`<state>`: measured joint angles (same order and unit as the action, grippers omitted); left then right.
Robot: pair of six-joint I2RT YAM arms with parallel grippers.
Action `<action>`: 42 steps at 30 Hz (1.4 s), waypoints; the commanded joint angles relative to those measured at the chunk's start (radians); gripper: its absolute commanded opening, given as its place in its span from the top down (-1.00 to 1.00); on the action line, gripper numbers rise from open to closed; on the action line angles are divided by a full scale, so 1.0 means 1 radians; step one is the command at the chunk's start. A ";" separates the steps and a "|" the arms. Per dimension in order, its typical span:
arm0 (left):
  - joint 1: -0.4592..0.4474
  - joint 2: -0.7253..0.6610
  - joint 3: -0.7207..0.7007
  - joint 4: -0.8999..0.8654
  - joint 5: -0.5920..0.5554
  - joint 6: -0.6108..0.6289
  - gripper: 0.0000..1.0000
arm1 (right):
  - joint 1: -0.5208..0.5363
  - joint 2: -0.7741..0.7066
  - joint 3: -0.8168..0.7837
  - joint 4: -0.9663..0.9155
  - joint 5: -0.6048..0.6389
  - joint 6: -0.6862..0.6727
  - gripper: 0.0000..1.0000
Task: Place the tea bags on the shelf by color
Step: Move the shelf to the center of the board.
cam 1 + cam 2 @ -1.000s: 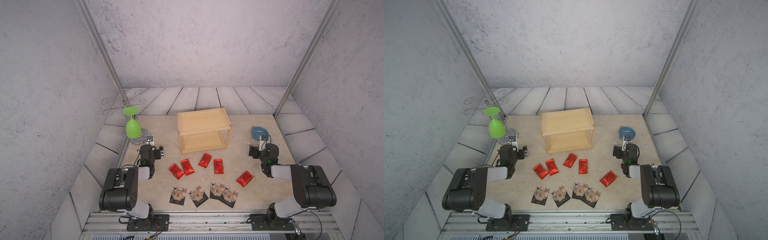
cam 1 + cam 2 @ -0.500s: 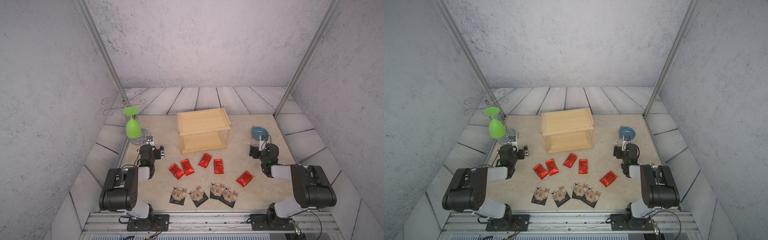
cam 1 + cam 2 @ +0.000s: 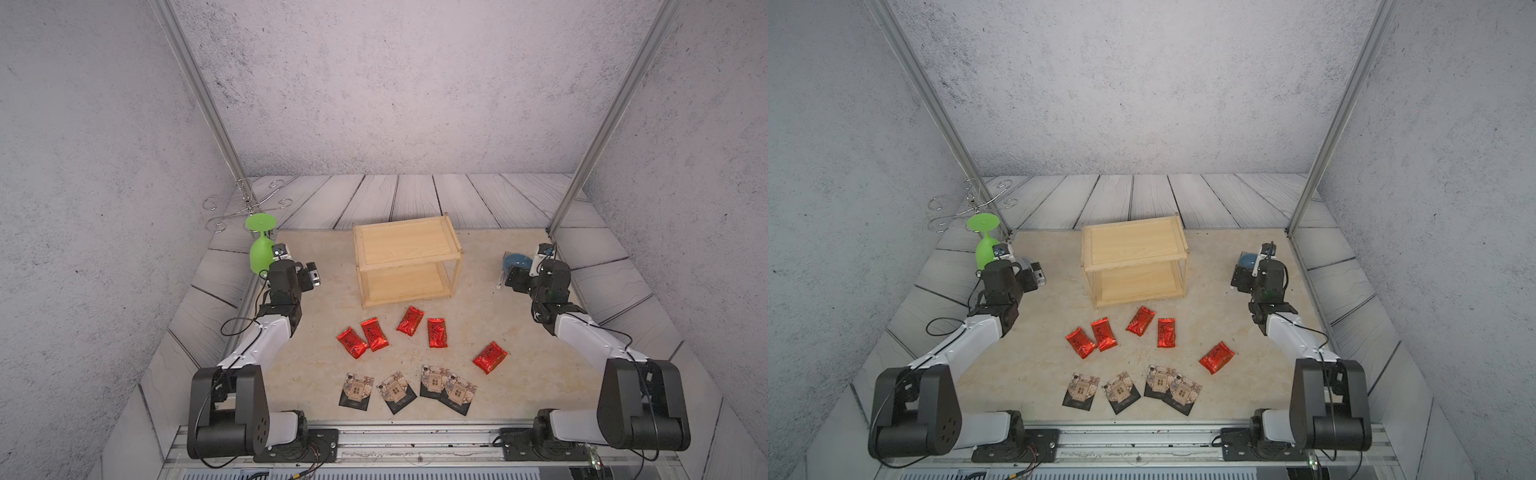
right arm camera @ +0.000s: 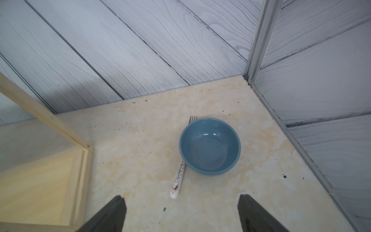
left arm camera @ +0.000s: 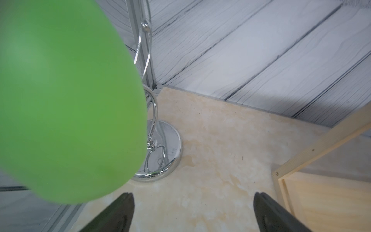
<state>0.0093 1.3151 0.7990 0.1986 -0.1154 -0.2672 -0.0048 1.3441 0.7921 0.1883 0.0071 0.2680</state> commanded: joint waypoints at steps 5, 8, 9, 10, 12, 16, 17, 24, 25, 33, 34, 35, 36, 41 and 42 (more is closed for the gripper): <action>-0.112 -0.054 0.193 -0.339 0.205 -0.254 -0.97 | 0.030 0.012 0.202 -0.306 -0.349 0.263 -0.82; -0.170 -0.020 0.252 -0.382 0.264 -0.284 -0.97 | 0.043 0.056 0.289 -0.344 -0.434 0.272 -0.80; -0.181 -0.009 0.266 -0.383 0.288 -0.296 -0.97 | 0.047 0.067 0.308 -0.348 -0.464 0.277 -0.80; -0.191 0.000 0.283 -0.383 0.314 -0.314 -0.97 | 0.052 0.074 0.324 -0.343 -0.492 0.282 -0.80; -0.215 0.014 0.309 -0.376 0.356 -0.329 -0.97 | 0.078 0.076 0.340 -0.328 -0.506 0.281 -0.78; -0.246 0.063 0.355 -0.361 0.403 -0.341 -0.97 | 0.174 0.114 0.385 -0.335 -0.480 0.239 -0.77; -0.248 0.085 0.371 -0.364 0.418 -0.347 -0.97 | 0.191 0.133 0.403 -0.342 -0.478 0.232 -0.76; -0.257 0.174 0.434 -0.337 0.459 -0.363 -0.89 | 0.273 0.171 0.441 -0.358 -0.380 0.219 -0.59; -0.260 0.184 0.448 -0.334 0.462 -0.362 -0.87 | 0.278 0.175 0.443 -0.353 -0.374 0.221 -0.54; -0.281 0.290 0.553 -0.296 0.493 -0.369 -0.68 | 0.291 0.234 0.500 -0.348 -0.373 0.244 -0.15; -0.282 0.305 0.566 -0.290 0.495 -0.372 -0.67 | 0.291 0.241 0.504 -0.348 -0.371 0.246 -0.11; -0.285 0.320 0.580 -0.289 0.495 -0.374 -0.65 | 0.292 0.248 0.511 -0.348 -0.370 0.247 -0.08; -0.287 0.332 0.593 -0.286 0.498 -0.378 -0.65 | 0.291 0.253 0.519 -0.348 -0.369 0.246 -0.06; -0.293 0.401 0.658 -0.269 0.503 -0.394 -0.65 | 0.291 0.288 0.562 -0.353 -0.347 0.238 -0.04; -0.293 0.412 0.668 -0.267 0.501 -0.392 -0.65 | 0.291 0.296 0.573 -0.355 -0.341 0.235 -0.04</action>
<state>-0.2642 1.7031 1.4273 -0.1051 0.3473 -0.6479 0.2783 1.6226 1.3235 -0.1677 -0.3401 0.5083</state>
